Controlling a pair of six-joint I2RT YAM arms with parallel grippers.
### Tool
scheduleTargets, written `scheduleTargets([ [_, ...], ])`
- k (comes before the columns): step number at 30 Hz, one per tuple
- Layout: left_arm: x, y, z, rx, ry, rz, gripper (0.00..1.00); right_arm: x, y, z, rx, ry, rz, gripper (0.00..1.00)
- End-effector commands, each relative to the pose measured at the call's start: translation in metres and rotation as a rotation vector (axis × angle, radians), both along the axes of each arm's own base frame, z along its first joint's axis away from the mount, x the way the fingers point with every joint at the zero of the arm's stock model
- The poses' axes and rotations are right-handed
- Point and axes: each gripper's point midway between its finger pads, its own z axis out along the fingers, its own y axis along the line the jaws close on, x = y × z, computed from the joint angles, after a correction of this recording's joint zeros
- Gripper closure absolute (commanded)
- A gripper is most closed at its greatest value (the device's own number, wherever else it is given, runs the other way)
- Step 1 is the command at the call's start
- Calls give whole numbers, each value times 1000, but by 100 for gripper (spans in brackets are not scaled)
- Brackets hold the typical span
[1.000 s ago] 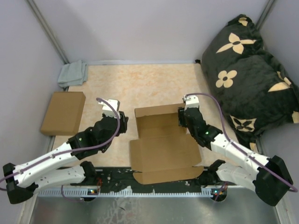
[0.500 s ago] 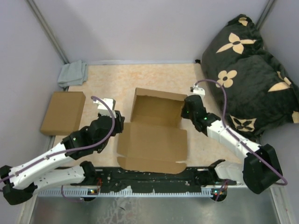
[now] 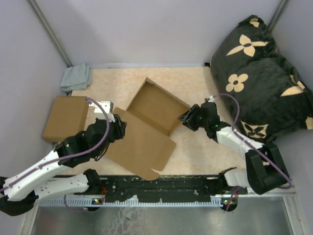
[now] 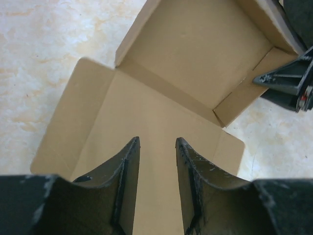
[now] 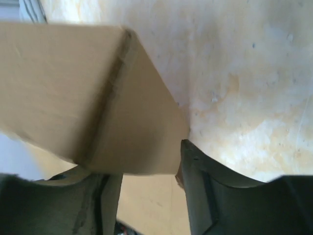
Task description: Fold the paper box
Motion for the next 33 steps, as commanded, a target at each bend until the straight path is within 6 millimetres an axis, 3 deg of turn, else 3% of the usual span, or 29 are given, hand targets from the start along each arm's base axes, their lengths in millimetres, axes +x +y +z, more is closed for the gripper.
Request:
scheduleTargets([
  [1,-5,0,7,-15,12,-14,59,-19,27,47,248,-66,38,37],
  [4,-4,-4,7,-10,17,-23,59,-43,37,57,290,-80,100,16],
  [7,-3,-7,10,-12,13,-36,59,-66,43,73,300,-142,192,12],
  [8,-3,-8,11,-12,10,-39,59,-70,43,81,294,-183,221,5],
  [10,-3,-7,12,-11,4,-39,59,-71,38,101,231,-302,257,1],
  [12,-3,-7,12,-10,-5,-48,59,-62,27,119,89,-427,269,1],
  [16,-7,-3,10,-16,-29,-75,59,-23,9,155,-184,-653,243,1],
  [20,-12,7,10,-31,-55,-79,59,-2,26,179,-90,-829,317,1],
  [23,-13,18,7,-22,-65,-53,58,37,28,194,-177,-876,305,26],
  [26,-14,23,-2,-23,-66,-36,58,91,26,162,-460,-726,396,36],
  [28,-14,21,-7,-25,-68,-47,58,127,26,135,-586,-630,451,34],
  [30,-13,19,-15,-13,-62,-48,58,143,32,103,-631,-552,523,29],
  [33,-12,18,-27,15,-47,-45,58,157,39,80,-637,-516,547,28],
])
